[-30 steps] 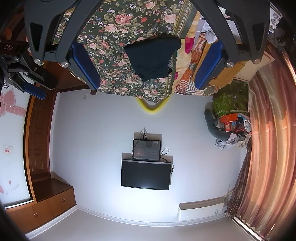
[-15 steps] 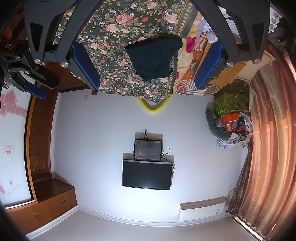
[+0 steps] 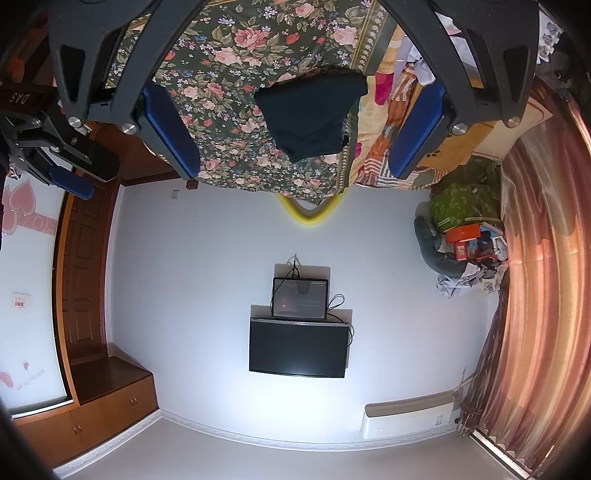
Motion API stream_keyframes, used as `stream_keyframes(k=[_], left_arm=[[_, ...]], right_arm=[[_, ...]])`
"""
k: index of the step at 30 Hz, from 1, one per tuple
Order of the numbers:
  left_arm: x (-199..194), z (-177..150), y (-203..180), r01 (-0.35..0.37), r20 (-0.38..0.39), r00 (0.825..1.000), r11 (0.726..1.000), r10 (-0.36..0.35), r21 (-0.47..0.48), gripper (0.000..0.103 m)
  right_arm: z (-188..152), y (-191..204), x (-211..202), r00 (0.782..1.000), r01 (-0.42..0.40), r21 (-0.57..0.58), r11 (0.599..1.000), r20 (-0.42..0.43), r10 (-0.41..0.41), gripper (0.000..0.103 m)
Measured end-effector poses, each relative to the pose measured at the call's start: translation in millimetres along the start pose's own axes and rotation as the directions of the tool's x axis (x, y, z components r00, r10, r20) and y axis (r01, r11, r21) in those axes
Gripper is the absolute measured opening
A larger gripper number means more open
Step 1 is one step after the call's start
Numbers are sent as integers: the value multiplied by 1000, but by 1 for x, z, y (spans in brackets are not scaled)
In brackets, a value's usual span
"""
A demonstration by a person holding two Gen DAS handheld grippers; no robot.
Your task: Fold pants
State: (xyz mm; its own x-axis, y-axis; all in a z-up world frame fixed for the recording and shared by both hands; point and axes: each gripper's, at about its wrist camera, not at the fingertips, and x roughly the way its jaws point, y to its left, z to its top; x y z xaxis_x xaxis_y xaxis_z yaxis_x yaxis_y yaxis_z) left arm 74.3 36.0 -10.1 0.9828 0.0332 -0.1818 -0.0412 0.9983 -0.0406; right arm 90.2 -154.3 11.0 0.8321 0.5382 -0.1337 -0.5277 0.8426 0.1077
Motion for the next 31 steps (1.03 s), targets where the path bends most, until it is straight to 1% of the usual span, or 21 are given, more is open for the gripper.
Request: stream_keyframes(k=[3, 7, 11, 21, 31], left_arm=[[-1, -2, 1, 0, 2, 1000, 1000, 0, 6, 103], [2, -2, 0, 20, -13, 1000, 1000, -20, 2, 103], [2, -2, 0, 11, -9, 1000, 1000, -11, 5, 103], [2, -3, 1, 24, -17, 1000, 1000, -24, 5, 103], [7, -5, 4, 16, -29, 999, 1000, -17, -9, 103]], right_arm=[[0, 0, 0, 1000, 2, 1, 1000, -1, -2, 103], [1, 0, 0, 1000, 2, 2, 1000, -2, -2, 103], [1, -1, 0, 1000, 4, 4, 1000, 0, -4, 103], [0, -2, 1, 1000, 8, 9, 1000, -4, -8, 103], [0, 1, 6, 1000, 5, 6, 1000, -14, -5, 103]])
